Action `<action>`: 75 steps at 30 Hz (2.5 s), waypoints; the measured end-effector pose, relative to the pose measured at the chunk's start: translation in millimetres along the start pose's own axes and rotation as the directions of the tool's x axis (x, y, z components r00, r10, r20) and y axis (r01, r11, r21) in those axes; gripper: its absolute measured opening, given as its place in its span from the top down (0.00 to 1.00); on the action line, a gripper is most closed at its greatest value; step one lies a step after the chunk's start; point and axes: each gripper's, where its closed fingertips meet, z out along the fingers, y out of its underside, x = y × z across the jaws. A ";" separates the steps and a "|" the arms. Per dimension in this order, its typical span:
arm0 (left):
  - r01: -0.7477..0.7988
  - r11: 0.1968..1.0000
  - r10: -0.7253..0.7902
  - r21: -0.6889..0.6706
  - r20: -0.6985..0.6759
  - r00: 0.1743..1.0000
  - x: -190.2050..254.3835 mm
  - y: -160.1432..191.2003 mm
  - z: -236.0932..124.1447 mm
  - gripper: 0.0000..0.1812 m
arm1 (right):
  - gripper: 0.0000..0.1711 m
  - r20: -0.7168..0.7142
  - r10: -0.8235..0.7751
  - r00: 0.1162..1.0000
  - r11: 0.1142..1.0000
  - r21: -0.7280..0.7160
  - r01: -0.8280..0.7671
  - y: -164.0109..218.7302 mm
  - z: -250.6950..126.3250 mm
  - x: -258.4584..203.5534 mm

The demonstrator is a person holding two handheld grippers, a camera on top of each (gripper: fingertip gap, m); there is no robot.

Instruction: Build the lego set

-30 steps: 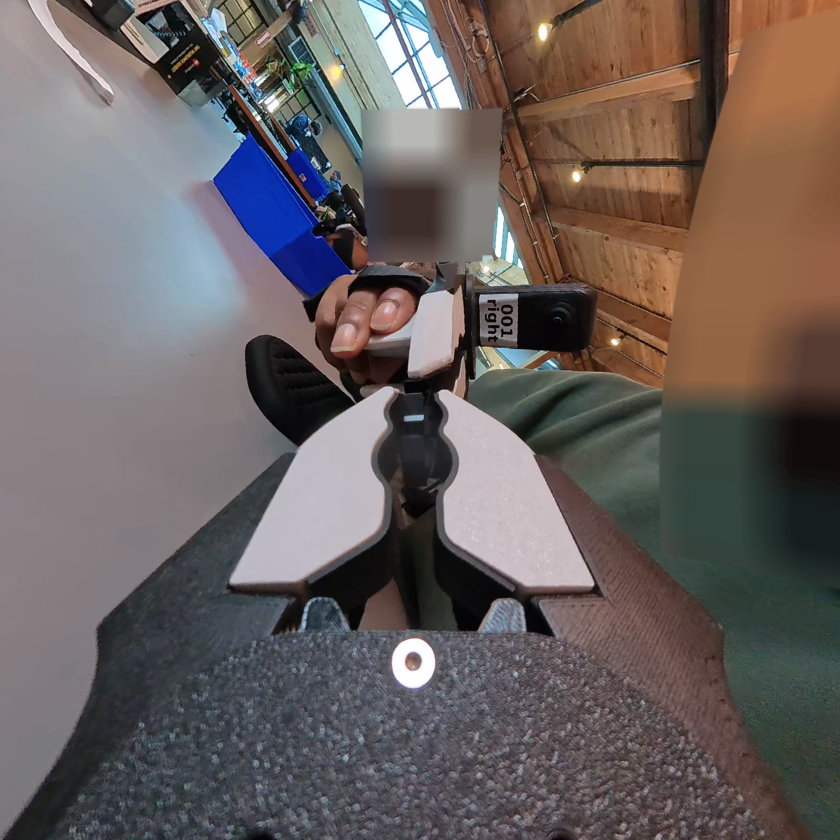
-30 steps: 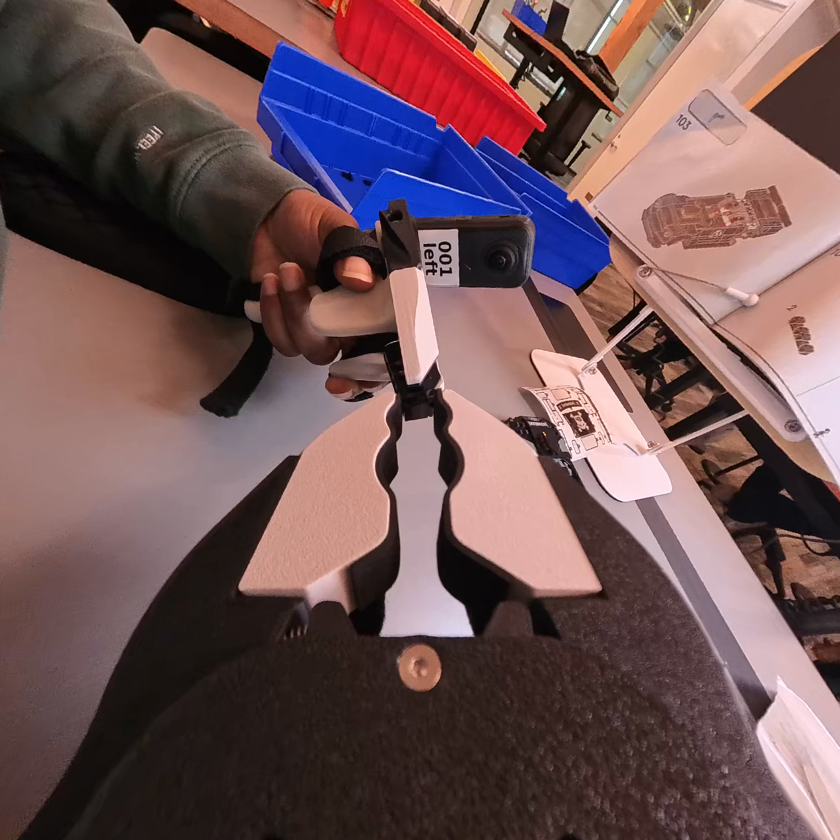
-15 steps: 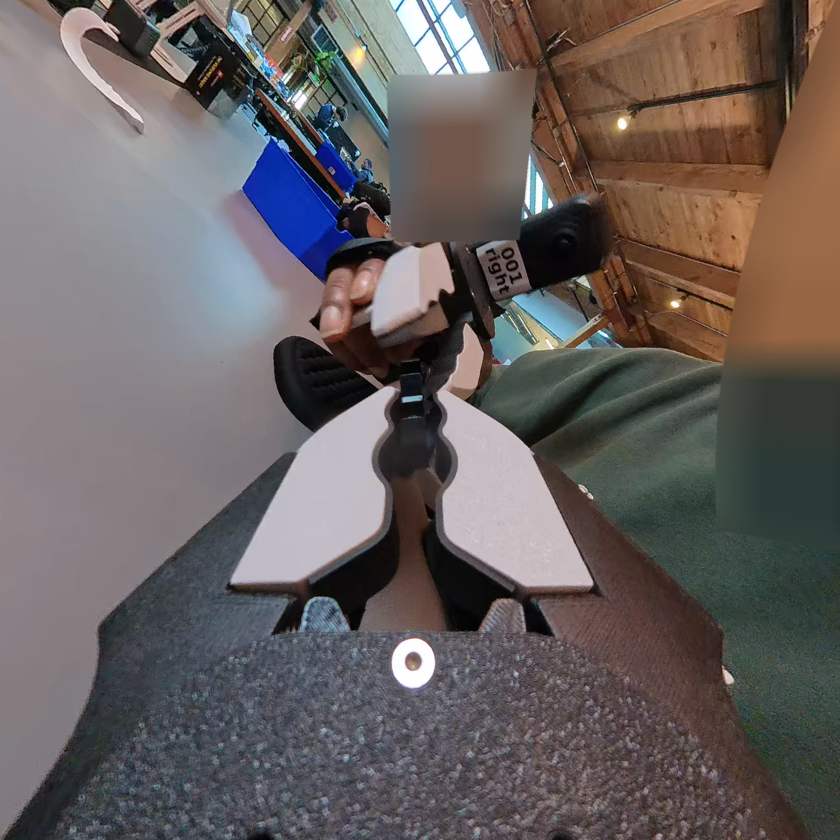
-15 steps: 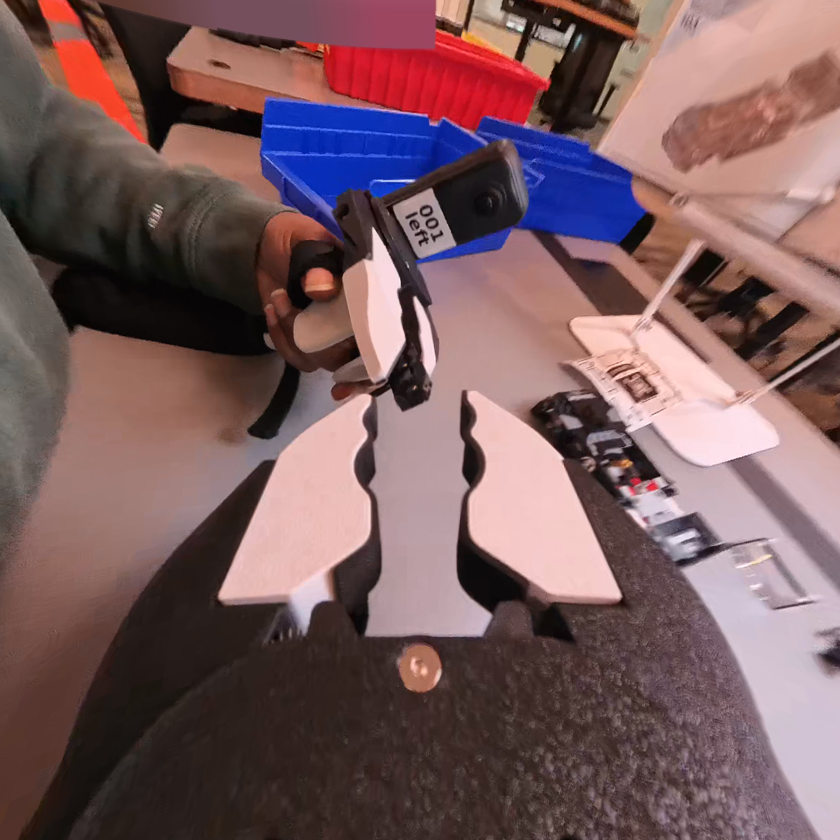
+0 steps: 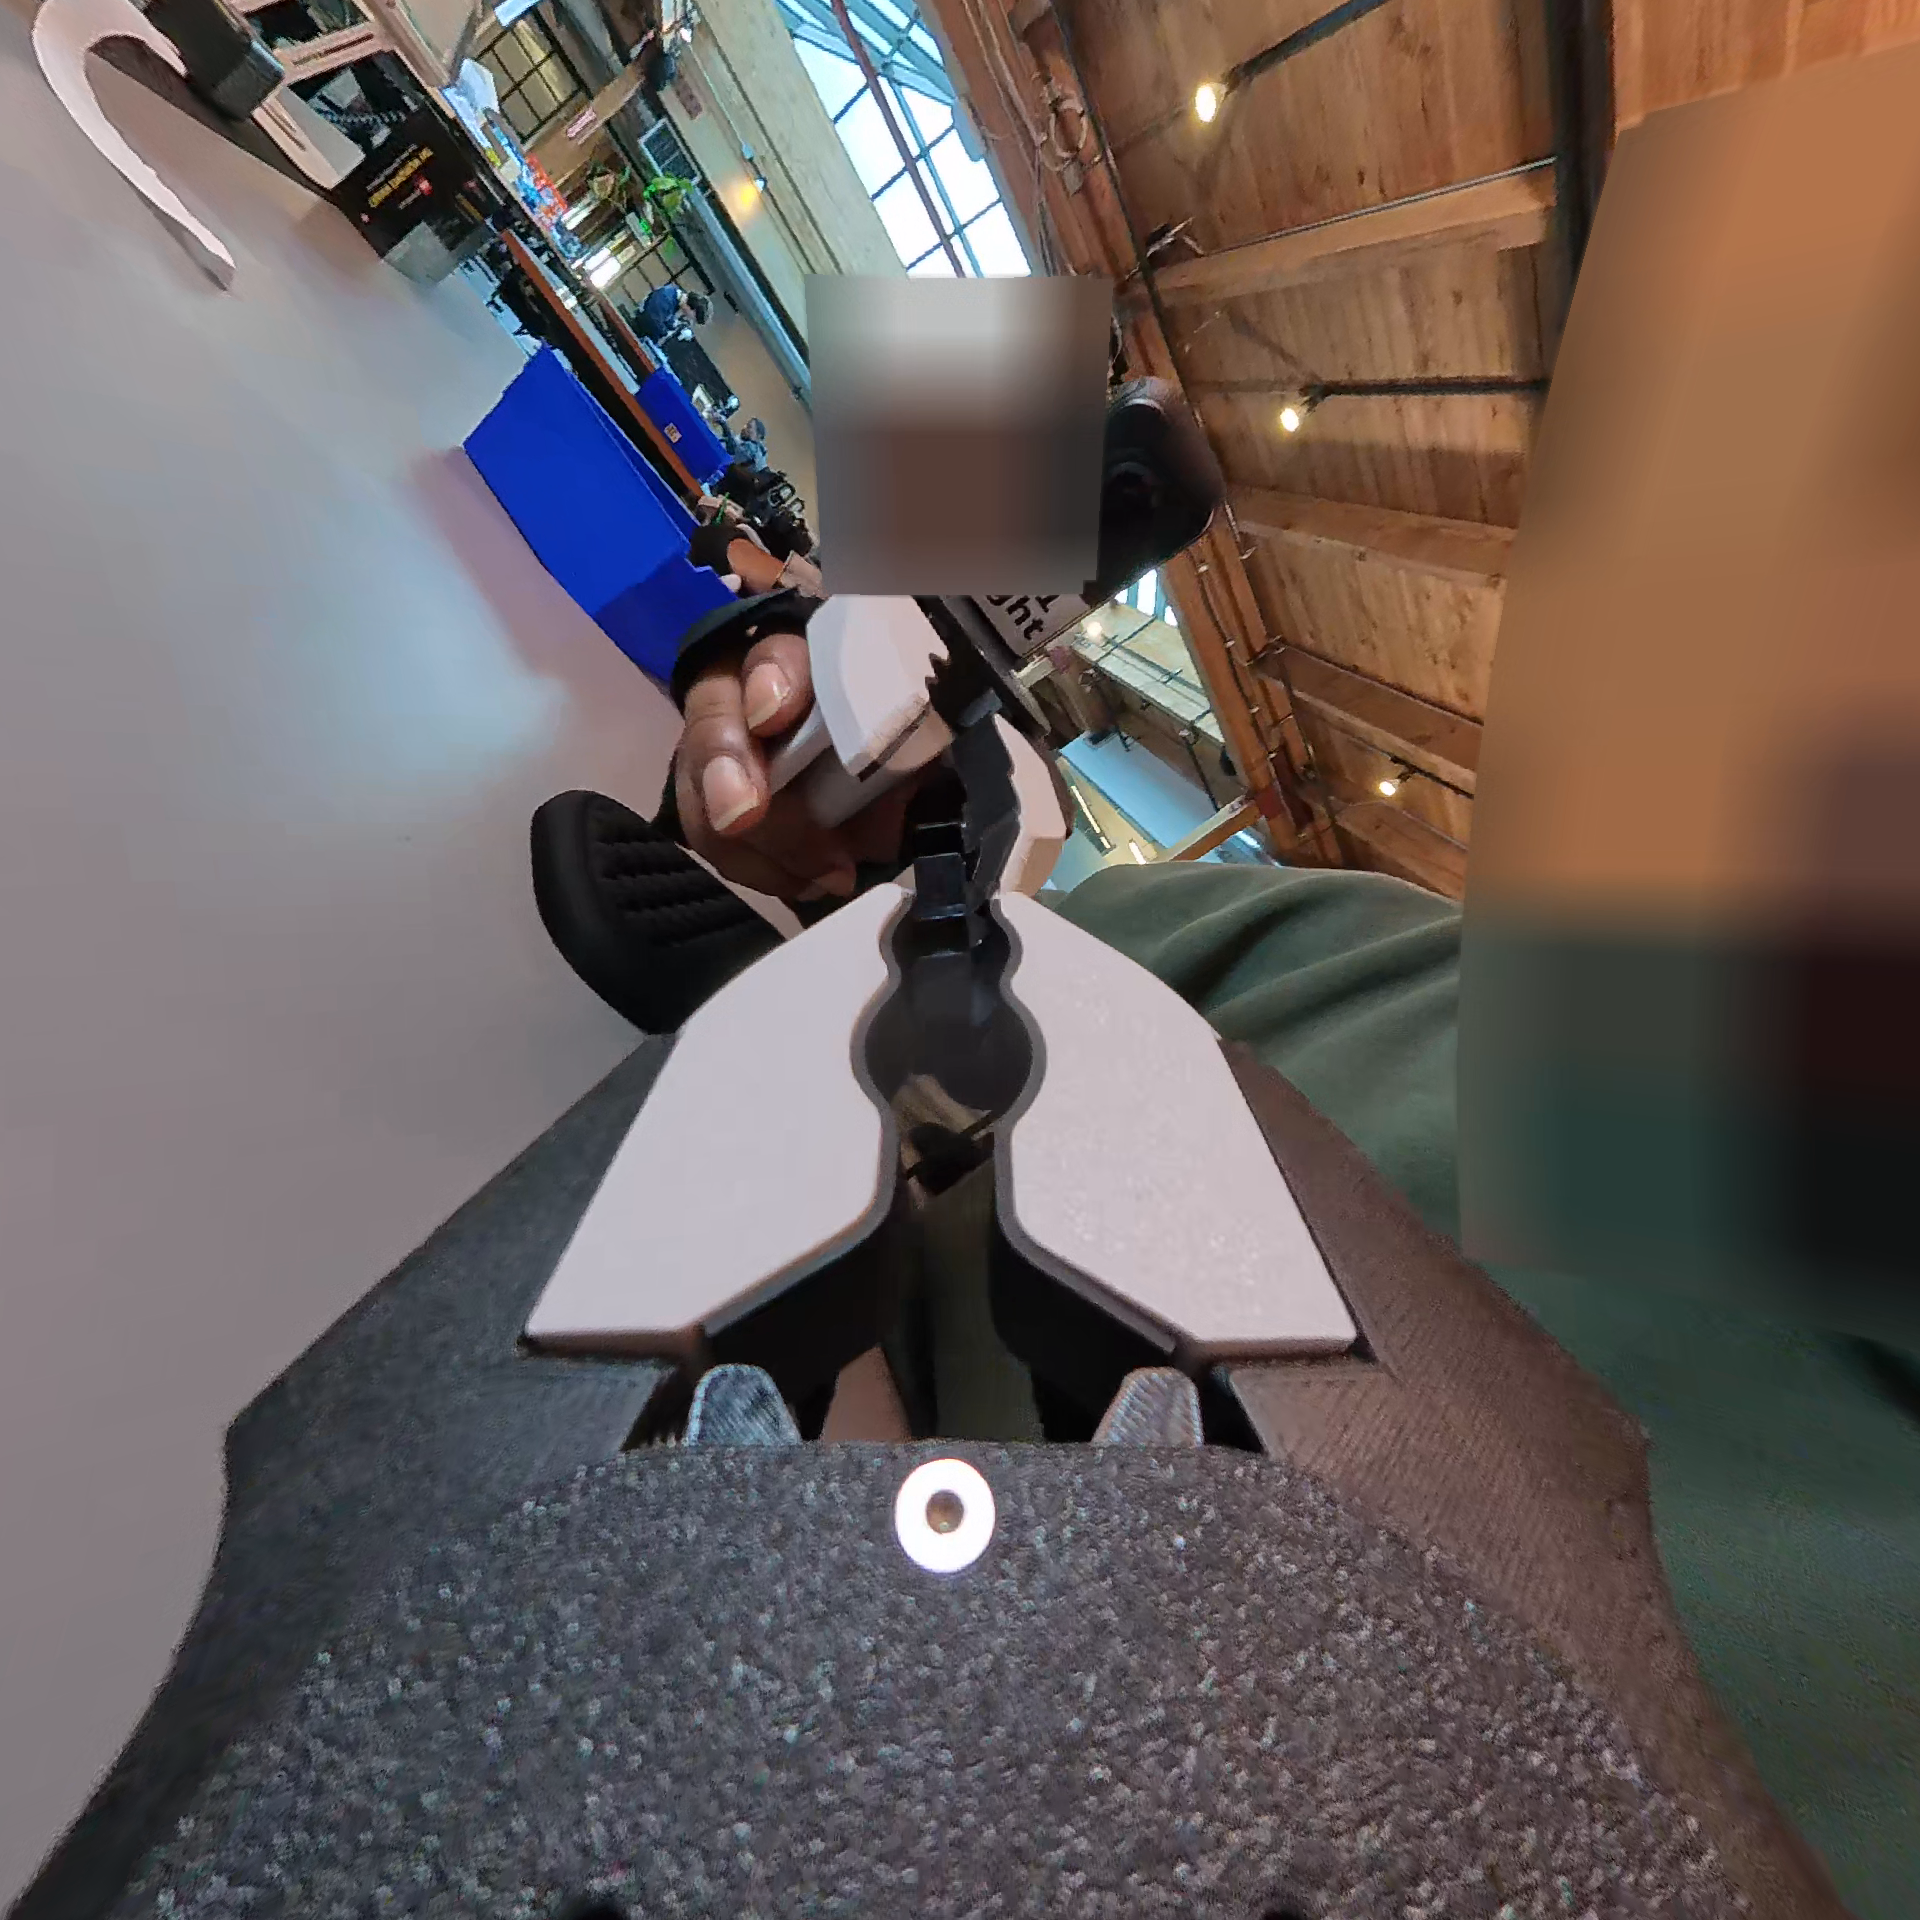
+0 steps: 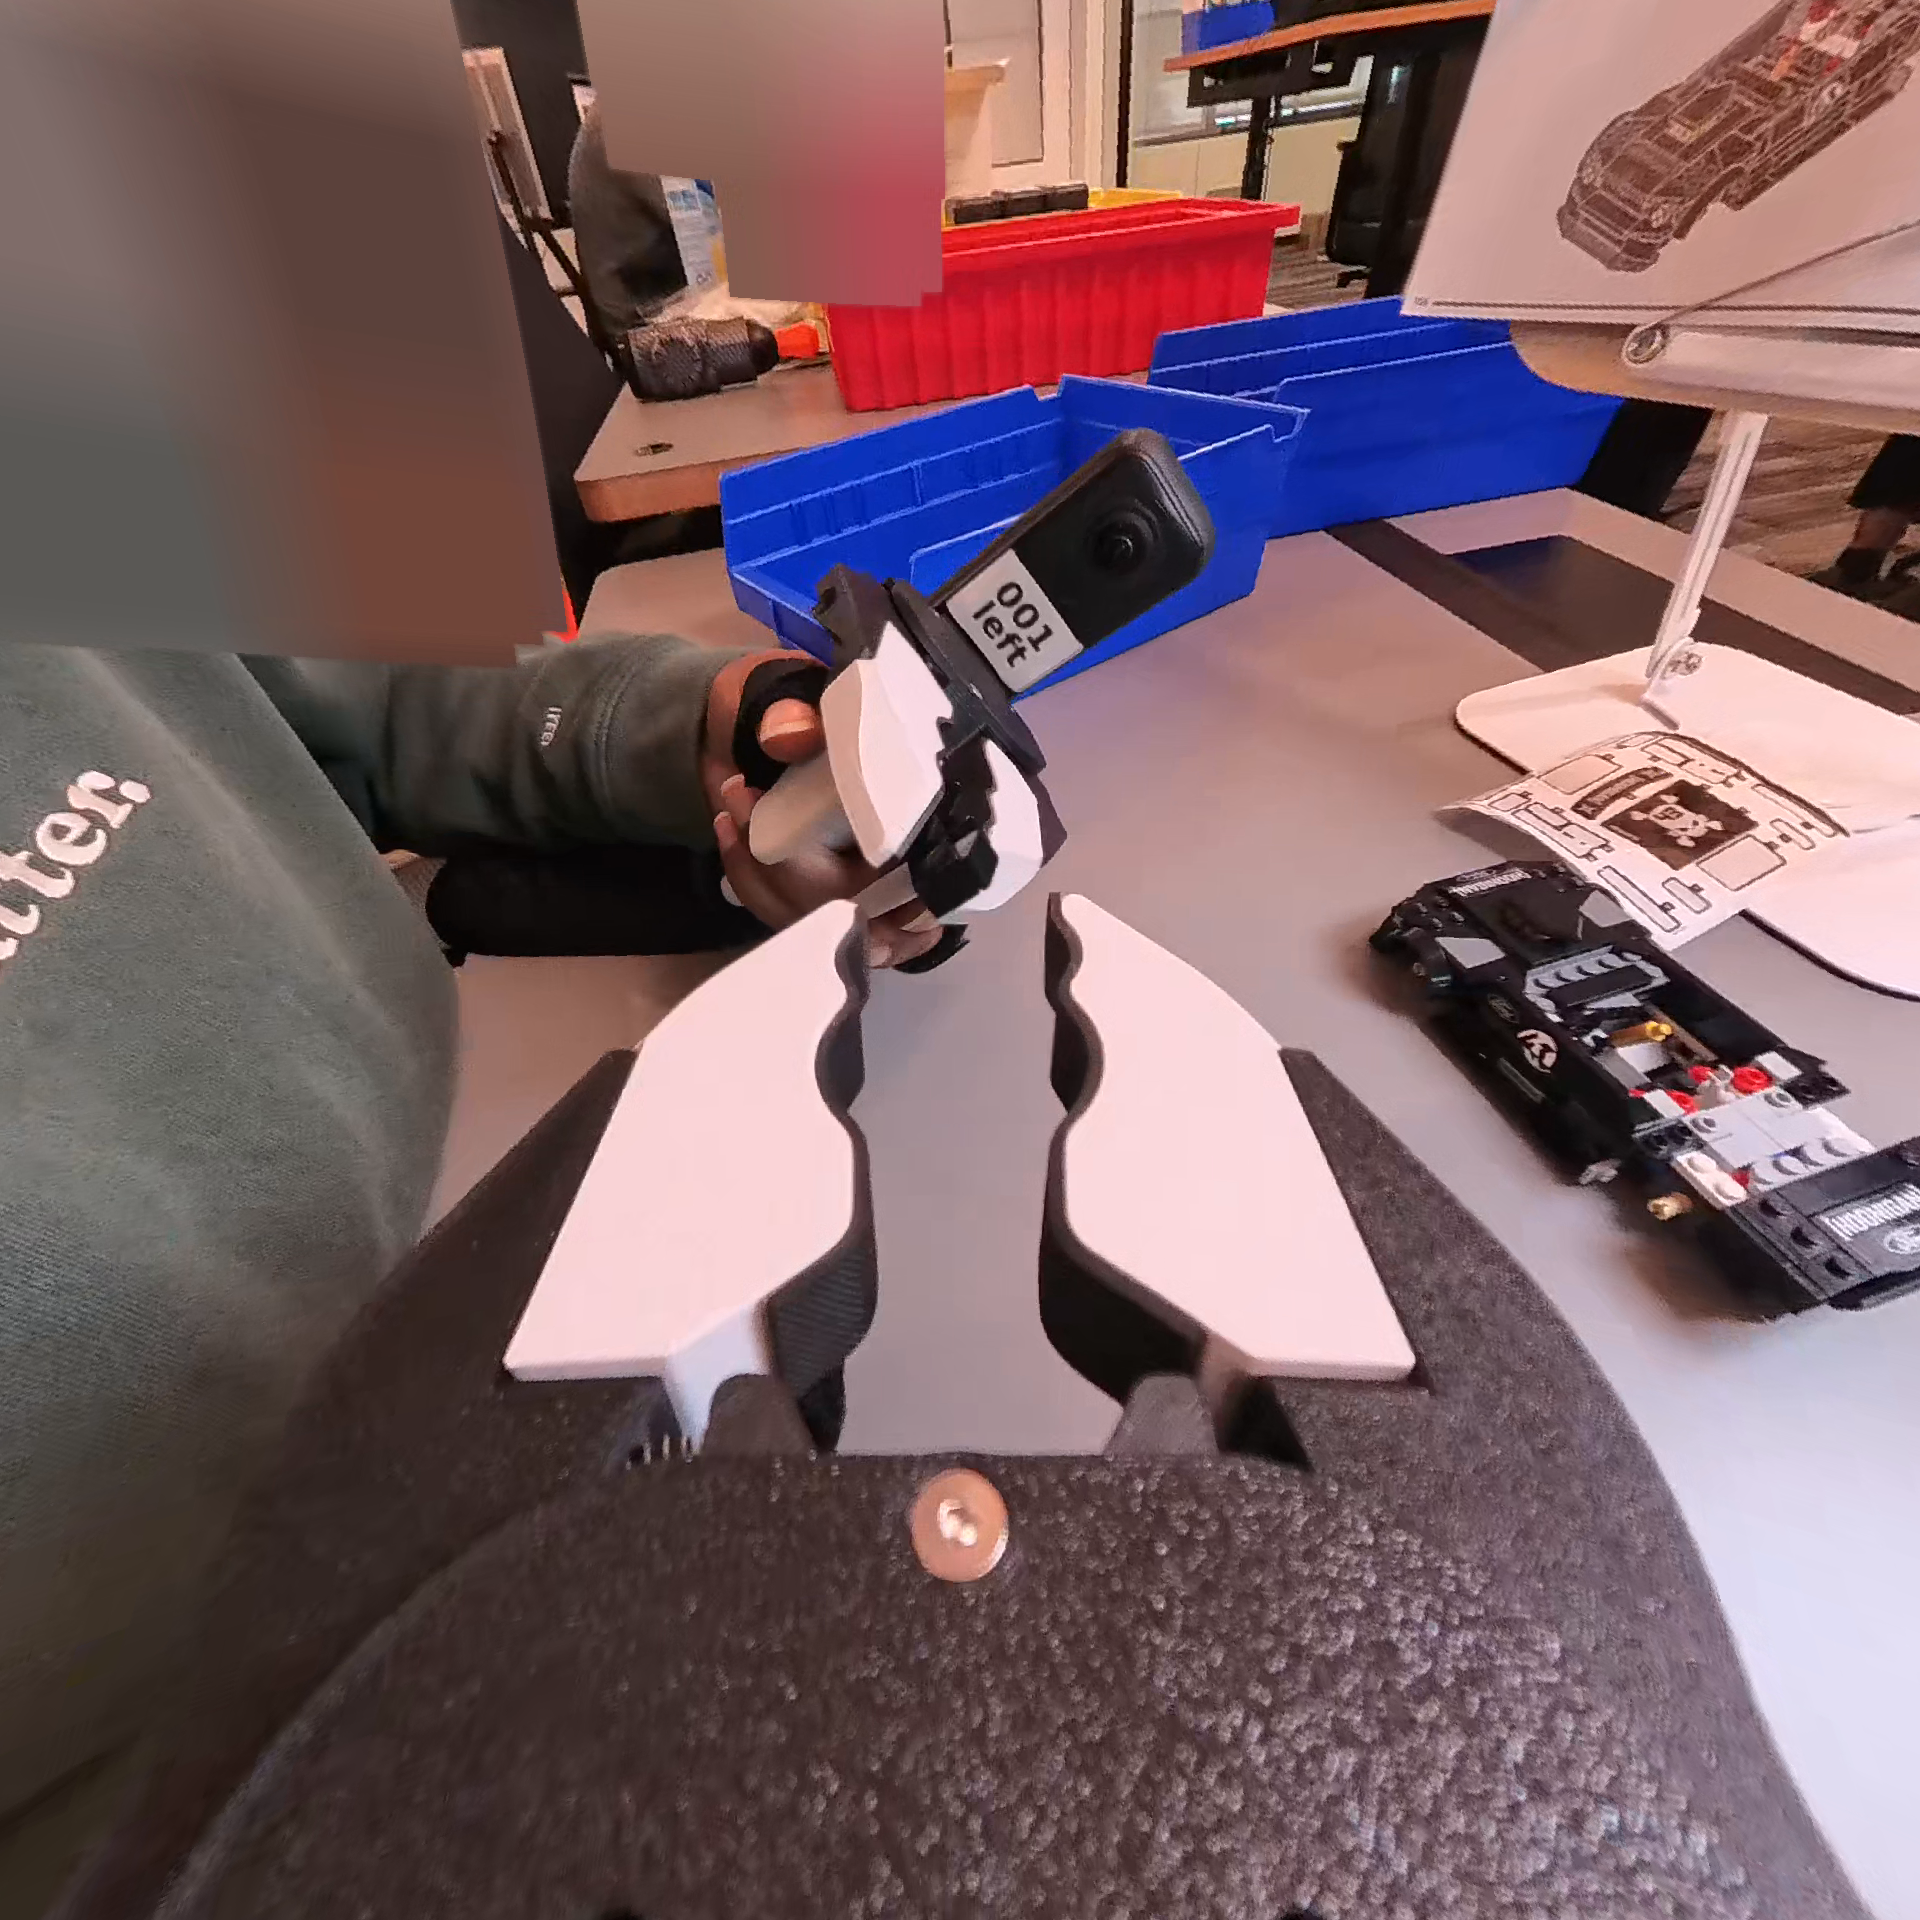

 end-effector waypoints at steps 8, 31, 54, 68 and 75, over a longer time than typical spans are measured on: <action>0.036 0.999 -0.036 -0.009 -0.031 0.999 0.6 3.3 1.8 0.93 | 0.84 -0.035 -0.203 0.979 0.979 -0.033 0.201 -1.8 10.6 -5.9; 0.049 0.998 -0.047 0.040 -0.063 0.997 7.8 -4.0 -0.1 0.93 | 0.92 -0.168 -0.475 0.864 0.879 -0.050 0.474 -12.4 11.5 -7.6; -0.446 0.892 0.451 -0.075 0.187 0.872 5.8 -4.6 -2.7 0.93 | 0.82 0.015 -0.099 0.995 0.973 0.209 0.094 -30.2 -4.3 -16.1; -0.546 0.815 0.578 -0.194 0.347 0.739 -27.7 -3.7 -11.0 0.94 | 0.81 0.173 0.247 0.954 0.894 0.338 -0.293 -39.4 -18.6 3.8; -0.738 0.483 0.872 -0.471 0.335 0.356 -48.6 2.3 -20.4 0.93 | 0.84 -0.021 -0.028 0.999 0.989 -0.146 0.024 30.0 3.9 21.7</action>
